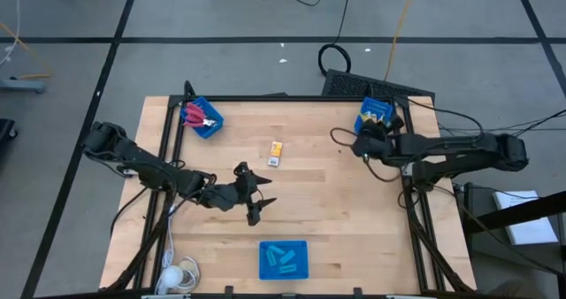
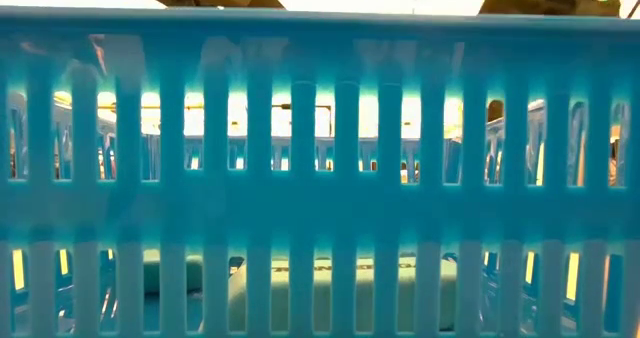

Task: Pick & Place School Supplies
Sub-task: Put the crayon box into the right blue bin

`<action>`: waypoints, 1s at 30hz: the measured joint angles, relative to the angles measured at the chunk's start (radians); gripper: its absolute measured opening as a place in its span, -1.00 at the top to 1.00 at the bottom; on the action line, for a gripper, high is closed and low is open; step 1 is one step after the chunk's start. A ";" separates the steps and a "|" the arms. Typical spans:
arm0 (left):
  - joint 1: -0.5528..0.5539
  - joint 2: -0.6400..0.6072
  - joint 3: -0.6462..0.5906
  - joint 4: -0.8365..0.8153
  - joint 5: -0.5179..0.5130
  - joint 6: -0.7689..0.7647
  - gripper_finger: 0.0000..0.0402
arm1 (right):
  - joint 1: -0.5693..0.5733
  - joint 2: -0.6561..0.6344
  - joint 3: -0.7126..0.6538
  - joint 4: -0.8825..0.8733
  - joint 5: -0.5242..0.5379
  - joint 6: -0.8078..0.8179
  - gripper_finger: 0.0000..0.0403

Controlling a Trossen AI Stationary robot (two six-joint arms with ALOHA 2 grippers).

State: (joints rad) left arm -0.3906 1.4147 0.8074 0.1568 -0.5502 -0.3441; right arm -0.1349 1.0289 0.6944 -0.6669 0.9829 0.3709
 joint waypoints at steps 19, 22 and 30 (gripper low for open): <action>0.012 0.000 0.000 -0.004 0.000 -0.002 -0.41 | -0.323 0.109 -0.154 0.144 -0.005 -0.025 0.78; 0.019 0.000 0.000 -0.004 0.000 -0.010 -0.41 | -0.324 0.109 -0.159 0.155 0.010 -0.016 0.68; 0.019 0.001 0.000 -0.004 0.000 -0.018 -0.41 | -0.322 0.109 -0.159 0.182 -0.027 0.036 0.22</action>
State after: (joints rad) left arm -0.3714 1.4158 0.8074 0.1524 -0.5503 -0.3619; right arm -0.4568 1.1378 0.5354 -0.4846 0.9560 0.4068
